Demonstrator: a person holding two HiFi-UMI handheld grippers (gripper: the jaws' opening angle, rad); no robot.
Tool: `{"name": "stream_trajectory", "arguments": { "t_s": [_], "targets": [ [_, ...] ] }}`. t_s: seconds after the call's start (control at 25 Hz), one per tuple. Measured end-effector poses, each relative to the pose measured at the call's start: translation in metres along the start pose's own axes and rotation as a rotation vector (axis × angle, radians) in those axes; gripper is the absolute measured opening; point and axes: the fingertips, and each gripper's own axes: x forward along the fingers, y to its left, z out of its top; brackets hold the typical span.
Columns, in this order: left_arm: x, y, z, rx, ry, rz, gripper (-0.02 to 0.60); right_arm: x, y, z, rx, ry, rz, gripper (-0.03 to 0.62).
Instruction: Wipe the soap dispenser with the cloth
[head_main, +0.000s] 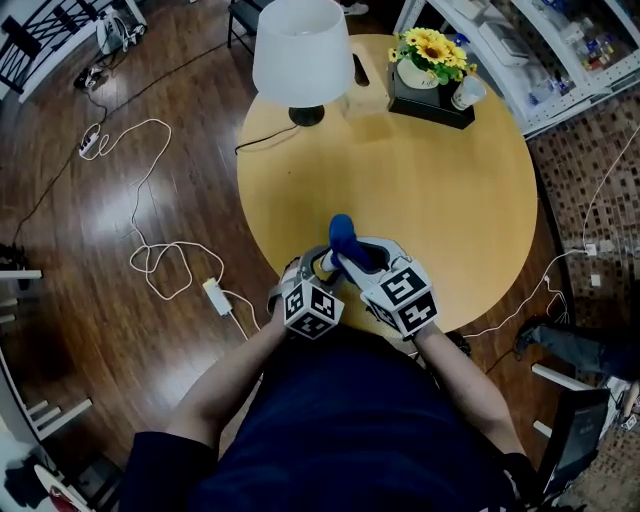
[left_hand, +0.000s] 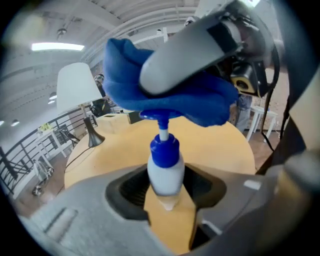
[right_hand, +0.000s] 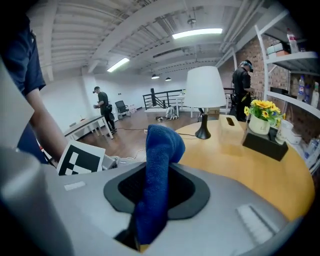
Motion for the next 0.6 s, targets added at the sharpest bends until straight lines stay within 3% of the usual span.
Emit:
{"name": "stream_trajectory", "arguments": {
  "t_s": [0.2,0.44,0.6],
  "targets": [
    [0.002,0.000,0.000,-0.005,0.002,-0.004,0.207,-0.018,-0.005,-0.023,0.060,0.035,-0.026,0.098],
    [0.004,0.002,-0.002,-0.003,0.013,-0.003,0.211,-0.005,0.020,-0.015,-0.043,0.045,-0.011,0.098],
    [0.004,0.006,-0.001,-0.016,0.018,-0.020,0.212,0.001,-0.005,-0.007,0.079,0.014,-0.022,0.099]
  ]
}}
